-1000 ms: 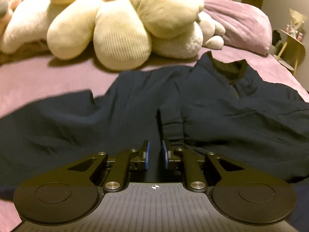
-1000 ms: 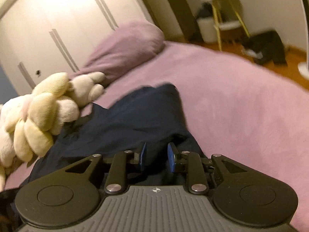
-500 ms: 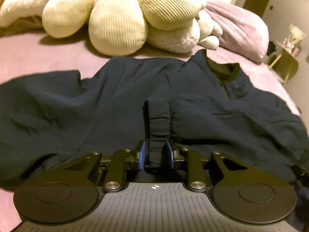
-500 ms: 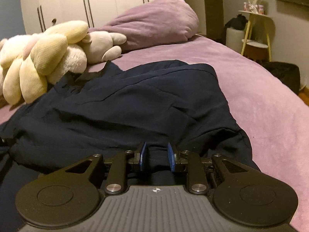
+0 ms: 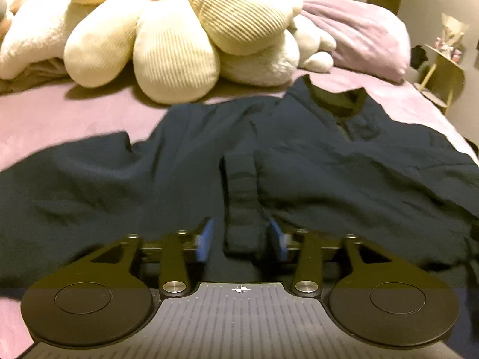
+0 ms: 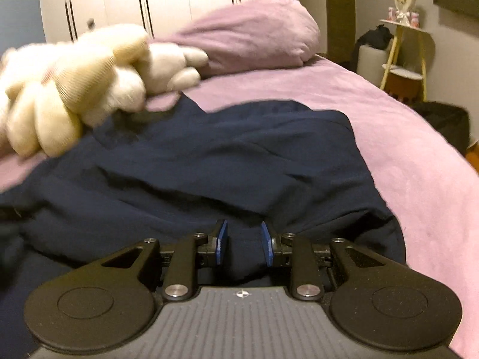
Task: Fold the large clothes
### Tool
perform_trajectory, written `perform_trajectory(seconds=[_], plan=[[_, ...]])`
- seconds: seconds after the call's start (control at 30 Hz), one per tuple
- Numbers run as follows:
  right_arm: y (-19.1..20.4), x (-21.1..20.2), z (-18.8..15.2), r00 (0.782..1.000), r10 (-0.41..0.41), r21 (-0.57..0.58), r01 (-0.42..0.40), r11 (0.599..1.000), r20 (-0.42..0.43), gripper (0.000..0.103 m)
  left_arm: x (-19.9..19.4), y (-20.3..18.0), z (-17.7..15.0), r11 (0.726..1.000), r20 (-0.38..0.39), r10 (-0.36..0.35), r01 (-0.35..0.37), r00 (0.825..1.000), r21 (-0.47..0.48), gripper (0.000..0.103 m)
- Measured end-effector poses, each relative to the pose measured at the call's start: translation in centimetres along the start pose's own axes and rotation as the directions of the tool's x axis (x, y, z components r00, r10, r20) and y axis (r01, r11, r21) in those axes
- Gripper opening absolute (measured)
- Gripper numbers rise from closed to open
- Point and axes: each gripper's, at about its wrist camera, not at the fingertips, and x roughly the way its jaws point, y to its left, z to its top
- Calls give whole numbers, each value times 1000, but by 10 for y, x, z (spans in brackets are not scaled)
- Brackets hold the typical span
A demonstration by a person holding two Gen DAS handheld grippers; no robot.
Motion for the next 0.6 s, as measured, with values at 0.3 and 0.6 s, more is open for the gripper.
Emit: perform_trajectory(seconds=[0.3,0.6], plan=[[28,21,-20,999,-15,-83,11,997,-50,26,18,-11,-2,999,-2,38,-38,999,29,63],[39,25,-21,997,-47,-133,39,990,-65,27,22,-4,-2,998,4,43,-43,999,38,78]])
